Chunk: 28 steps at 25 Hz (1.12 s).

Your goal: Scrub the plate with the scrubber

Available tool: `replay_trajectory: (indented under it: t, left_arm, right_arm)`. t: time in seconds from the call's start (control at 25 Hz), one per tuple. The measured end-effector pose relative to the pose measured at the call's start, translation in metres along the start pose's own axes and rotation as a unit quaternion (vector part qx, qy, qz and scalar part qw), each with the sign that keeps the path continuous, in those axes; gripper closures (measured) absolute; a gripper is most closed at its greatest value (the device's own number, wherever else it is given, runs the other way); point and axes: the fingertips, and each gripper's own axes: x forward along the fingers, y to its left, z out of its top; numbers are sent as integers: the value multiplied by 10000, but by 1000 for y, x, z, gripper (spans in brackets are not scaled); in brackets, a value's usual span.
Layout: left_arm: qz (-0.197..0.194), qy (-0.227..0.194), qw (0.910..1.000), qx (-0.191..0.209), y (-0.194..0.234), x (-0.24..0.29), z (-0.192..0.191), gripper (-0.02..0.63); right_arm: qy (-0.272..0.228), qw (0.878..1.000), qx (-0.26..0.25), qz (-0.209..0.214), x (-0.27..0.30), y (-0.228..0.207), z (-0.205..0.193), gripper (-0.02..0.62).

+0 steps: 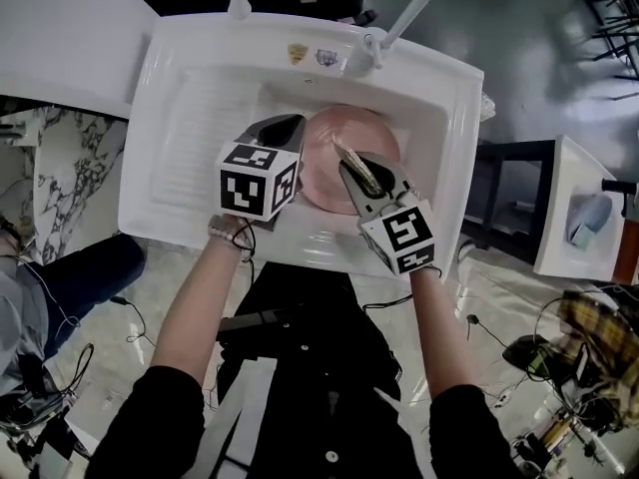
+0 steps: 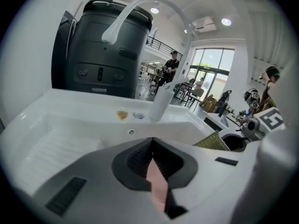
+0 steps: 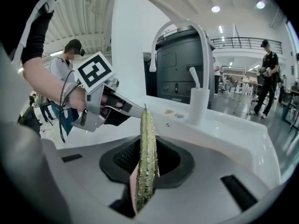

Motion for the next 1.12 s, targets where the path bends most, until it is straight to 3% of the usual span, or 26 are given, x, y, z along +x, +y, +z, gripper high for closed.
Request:
replay_trajectory:
  t: [0.28,0.64,1.12]
  left_arm:
    - [-108,-746,9960,475,-42,-44,53,604]
    - [-25,-1408,9814,1304,-78,-92,97,604]
    - [205,-1835,9720,1455,-81,-131,122,604]
  right_arm:
    - [-798,9953,-122,-533,-44,-1,50,520]
    - [-1630,9803,-176,-1105,-103,-7,108,520]
    - [-1925,9718,-240,-1343,-138,-11,133,521]
